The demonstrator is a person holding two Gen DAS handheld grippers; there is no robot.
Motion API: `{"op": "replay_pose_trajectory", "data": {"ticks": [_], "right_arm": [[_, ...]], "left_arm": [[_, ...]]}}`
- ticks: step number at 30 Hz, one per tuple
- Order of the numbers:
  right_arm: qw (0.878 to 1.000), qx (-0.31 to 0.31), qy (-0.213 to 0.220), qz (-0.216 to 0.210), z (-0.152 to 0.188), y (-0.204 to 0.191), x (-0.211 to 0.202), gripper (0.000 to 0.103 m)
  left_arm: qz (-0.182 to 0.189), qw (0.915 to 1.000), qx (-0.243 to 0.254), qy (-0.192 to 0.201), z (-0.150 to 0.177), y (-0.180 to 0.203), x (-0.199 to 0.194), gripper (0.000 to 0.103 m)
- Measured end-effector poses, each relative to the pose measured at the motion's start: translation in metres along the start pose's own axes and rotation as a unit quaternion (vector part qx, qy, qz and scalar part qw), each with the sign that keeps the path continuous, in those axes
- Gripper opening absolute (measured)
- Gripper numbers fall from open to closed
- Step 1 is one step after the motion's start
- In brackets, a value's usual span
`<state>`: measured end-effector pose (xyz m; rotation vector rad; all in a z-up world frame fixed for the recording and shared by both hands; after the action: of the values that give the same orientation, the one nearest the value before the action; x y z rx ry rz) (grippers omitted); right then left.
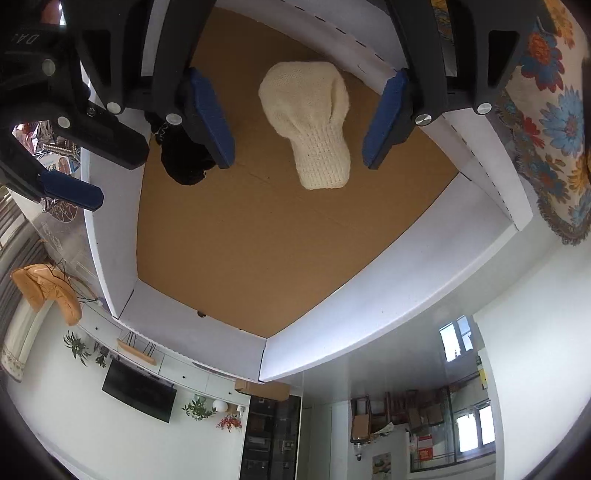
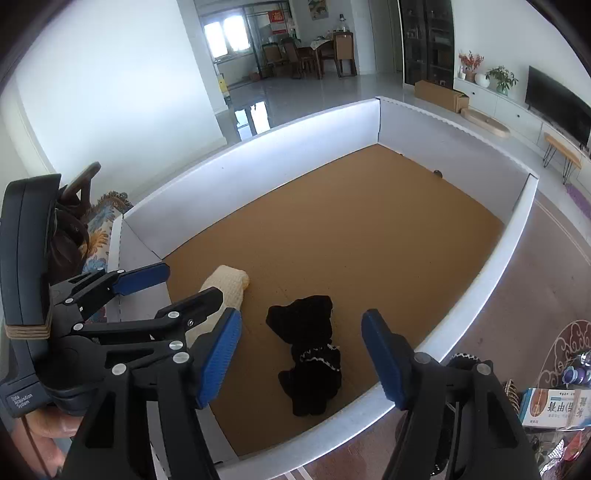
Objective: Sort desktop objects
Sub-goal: 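Drop the beanie into the white bin with the left tool while the right tool drops the hair tie, then return both open tools to the table objects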
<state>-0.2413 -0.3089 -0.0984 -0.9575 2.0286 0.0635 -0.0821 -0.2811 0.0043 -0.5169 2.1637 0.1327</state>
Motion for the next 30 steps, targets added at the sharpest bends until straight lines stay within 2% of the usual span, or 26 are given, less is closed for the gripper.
{"op": "replay_pose_trajectory", "data": {"ticks": [4,9,10,12,15,18,22,25,27,30], "right_arm": [[0.999,-0.004,0.042,0.017,0.014,0.010,-0.038,0.085],[0.995,-0.005,0.082,0.061,0.053,0.040,-0.095,0.092],[0.994,-0.002,0.086,0.071,0.064,0.048,-0.106,0.092],[0.991,0.005,0.093,0.094,0.091,0.066,-0.128,0.092],[0.986,0.022,0.096,0.137,0.139,0.098,-0.163,0.092],[0.980,0.049,0.079,0.176,0.190,0.128,-0.186,0.095],[0.970,0.100,0.042,0.219,0.248,0.170,-0.204,0.095],[0.962,0.136,0.030,0.237,0.275,0.191,-0.206,0.095],[0.958,0.151,0.026,0.244,0.283,0.199,-0.204,0.095],[0.955,0.160,0.029,0.248,0.287,0.207,-0.204,0.095]], "left_arm": [[0.012,0.9995,0.005,0.028,0.006,0.019,-0.025,0.072],[0.076,0.9954,0.028,0.051,0.030,0.059,-0.068,0.074],[0.093,0.9935,0.038,0.053,0.040,0.070,-0.078,0.076],[0.127,0.9881,0.065,0.058,0.058,0.098,-0.097,0.094],[0.156,0.9785,0.122,0.057,0.087,0.144,-0.111,0.097],[0.147,0.9735,0.175,0.013,0.114,0.186,-0.097,0.097],[0.126,0.9705,0.201,-0.045,0.138,0.227,-0.072,0.097],[0.124,0.9723,0.194,-0.040,0.139,0.246,-0.068,0.097],[0.116,0.9758,0.183,-0.026,0.137,0.256,-0.066,0.097],[0.119,0.9767,0.177,-0.022,0.135,0.272,-0.056,0.097]]}}
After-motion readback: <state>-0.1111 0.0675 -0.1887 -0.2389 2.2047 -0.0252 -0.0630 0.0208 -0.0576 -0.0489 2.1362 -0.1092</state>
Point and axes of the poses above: each gripper's, at about its wrist camera, not at the fingertips, and x roughly the way its jaws point, y to its right, z to its underside, the point moved 3 cm from there along x, roughly the way its jaws point, and after that the axes turned 11 degrees about -z, right-handed, at the moved point
